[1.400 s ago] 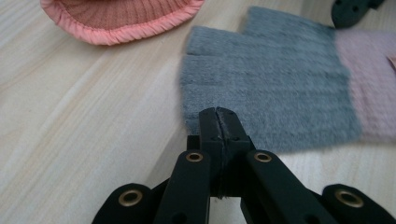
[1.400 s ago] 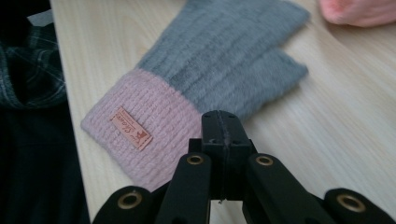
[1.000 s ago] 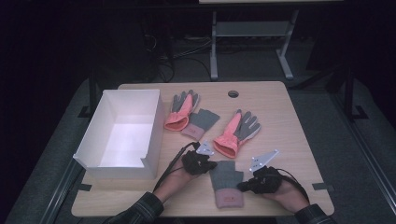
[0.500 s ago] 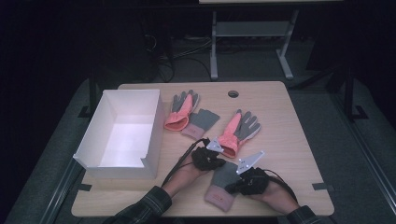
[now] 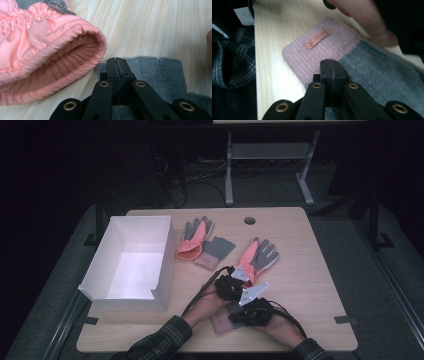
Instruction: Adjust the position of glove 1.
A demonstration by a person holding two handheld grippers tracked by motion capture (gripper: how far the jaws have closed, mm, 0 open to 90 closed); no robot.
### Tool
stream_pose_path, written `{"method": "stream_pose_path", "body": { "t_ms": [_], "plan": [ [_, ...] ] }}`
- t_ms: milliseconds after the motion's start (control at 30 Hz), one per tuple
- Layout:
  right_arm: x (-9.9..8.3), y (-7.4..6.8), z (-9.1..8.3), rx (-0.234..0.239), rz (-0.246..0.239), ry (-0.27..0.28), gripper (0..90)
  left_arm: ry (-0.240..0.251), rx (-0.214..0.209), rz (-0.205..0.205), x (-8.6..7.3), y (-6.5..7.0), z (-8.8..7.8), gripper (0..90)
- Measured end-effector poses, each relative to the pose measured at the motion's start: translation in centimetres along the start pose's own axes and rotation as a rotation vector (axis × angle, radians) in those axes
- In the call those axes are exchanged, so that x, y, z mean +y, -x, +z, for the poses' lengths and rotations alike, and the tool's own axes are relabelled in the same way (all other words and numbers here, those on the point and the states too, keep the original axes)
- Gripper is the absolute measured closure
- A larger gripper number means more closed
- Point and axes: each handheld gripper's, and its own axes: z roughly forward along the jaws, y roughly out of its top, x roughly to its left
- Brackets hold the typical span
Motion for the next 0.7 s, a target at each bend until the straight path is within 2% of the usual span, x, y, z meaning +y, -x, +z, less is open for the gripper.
{"method": "stream_pose_path", "body": {
  "t_ms": [100, 133, 167, 300, 467, 533, 567, 633, 700],
  "plan": [
    [-0.1, 0.1, -0.1, -0.005, -0.011, 0.005, 90.0, 0.009, -0.006, -0.012, 0.0, 0.0, -0.1, 89.6],
    [-0.1, 0.0, -0.3, 0.000, 0.000, 0.017, 90.0, 0.014, -0.009, -0.024, 0.0, 0.0, -0.2, 89.6],
    [-0.1, 0.1, -0.5, -0.007, -0.015, 0.025, 90.0, 0.017, -0.013, -0.020, 0.0, 0.0, -0.3, 89.6],
    [-0.4, 0.3, -2.2, -0.014, -0.002, 0.086, 89.7, 0.044, -0.029, -0.045, -0.1, -0.2, -1.2, 88.8],
    [-1.8, 1.1, -4.5, -0.080, 0.040, 0.119, 70.1, 0.066, -0.010, -0.061, -0.5, -0.6, -2.9, 74.7],
    [-2.6, 1.7, -5.5, -0.115, 0.064, 0.139, 59.2, 0.072, -0.007, -0.067, -0.7, -0.9, -3.6, 70.1],
    [-2.9, 2.0, -5.9, -0.131, 0.084, 0.143, 54.1, 0.075, -0.009, -0.075, -0.8, -1.1, -4.0, 64.6],
    [-3.6, 2.5, -6.7, -0.173, 0.112, 0.157, 43.3, 0.076, -0.008, -0.081, -1.1, -1.5, -4.8, 59.7],
    [-4.2, 2.9, -7.3, -0.235, 0.124, 0.165, 35.9, 0.078, 0.007, -0.086, -1.3, -1.9, -5.5, 55.4]
  ]
}}
